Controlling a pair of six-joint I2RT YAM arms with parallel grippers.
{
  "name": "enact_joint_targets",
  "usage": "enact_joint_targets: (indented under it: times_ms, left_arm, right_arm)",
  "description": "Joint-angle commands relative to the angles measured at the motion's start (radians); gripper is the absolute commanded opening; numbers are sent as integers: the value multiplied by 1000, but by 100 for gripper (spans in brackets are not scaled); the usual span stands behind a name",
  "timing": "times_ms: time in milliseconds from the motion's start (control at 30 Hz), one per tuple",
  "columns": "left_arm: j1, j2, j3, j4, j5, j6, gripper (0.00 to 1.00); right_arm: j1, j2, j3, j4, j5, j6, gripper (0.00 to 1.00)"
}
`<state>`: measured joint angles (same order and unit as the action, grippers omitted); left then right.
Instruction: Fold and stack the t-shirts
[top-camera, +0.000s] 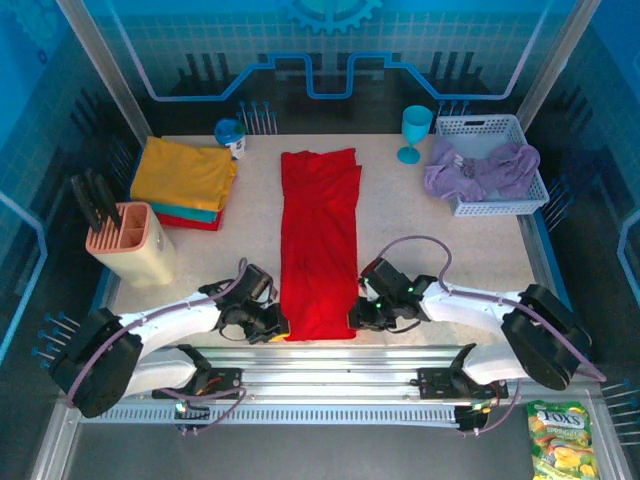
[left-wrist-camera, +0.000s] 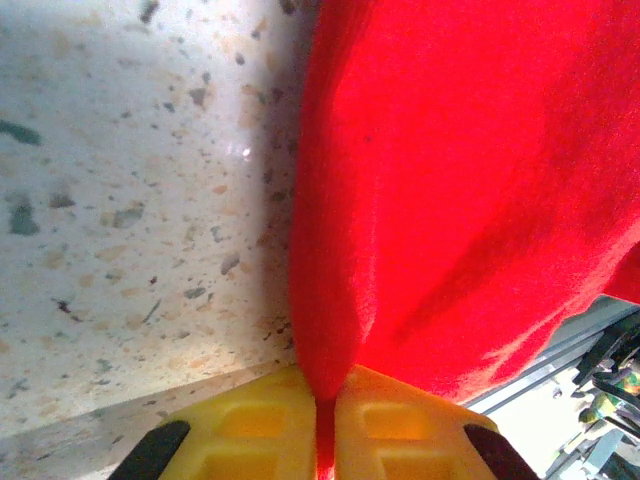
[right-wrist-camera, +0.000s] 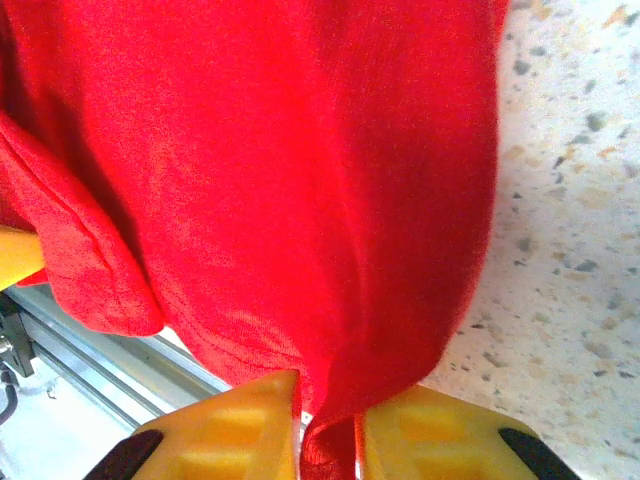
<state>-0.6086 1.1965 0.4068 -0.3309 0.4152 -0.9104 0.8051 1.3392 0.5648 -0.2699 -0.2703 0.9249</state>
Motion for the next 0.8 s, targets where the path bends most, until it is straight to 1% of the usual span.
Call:
enact_joint_targets:
  times_ms: [0, 67, 133, 200, 267, 400, 500, 667, 767]
  left_arm:
    - [4, -15, 19, -15, -17, 5, 9]
    - [3, -18, 22, -16, -18, 8, 8]
    - [4, -31, 26, -21, -20, 11, 5]
    - [4, -50, 38, -40, -34, 14, 1]
    - [6, -65, 62, -76, -49, 21, 0]
    - [10, -72, 117, -129, -70, 33, 0]
    - [24, -59, 166, -166, -83, 42, 0]
    - [101, -26, 259, -207, -70, 89, 0]
    - [133, 32, 331, -212, -43, 127, 0]
  right_arm:
    - [13, -31, -2, -48, 28, 10, 20]
    - [14, -38, -7, -59, 36, 11, 14]
    - [14, -43, -11, -61, 43, 15, 10]
    - [14, -47, -10, -61, 44, 17, 6]
    - [13, -52, -4, -65, 43, 23, 0]
    - [3, -75, 19, -89, 67, 27, 0]
    - [-27, -79, 48, -89, 51, 22, 0]
    - [-108, -35, 129, -93, 6, -23, 0]
    - [-159, 12, 202, -102, -20, -58, 0]
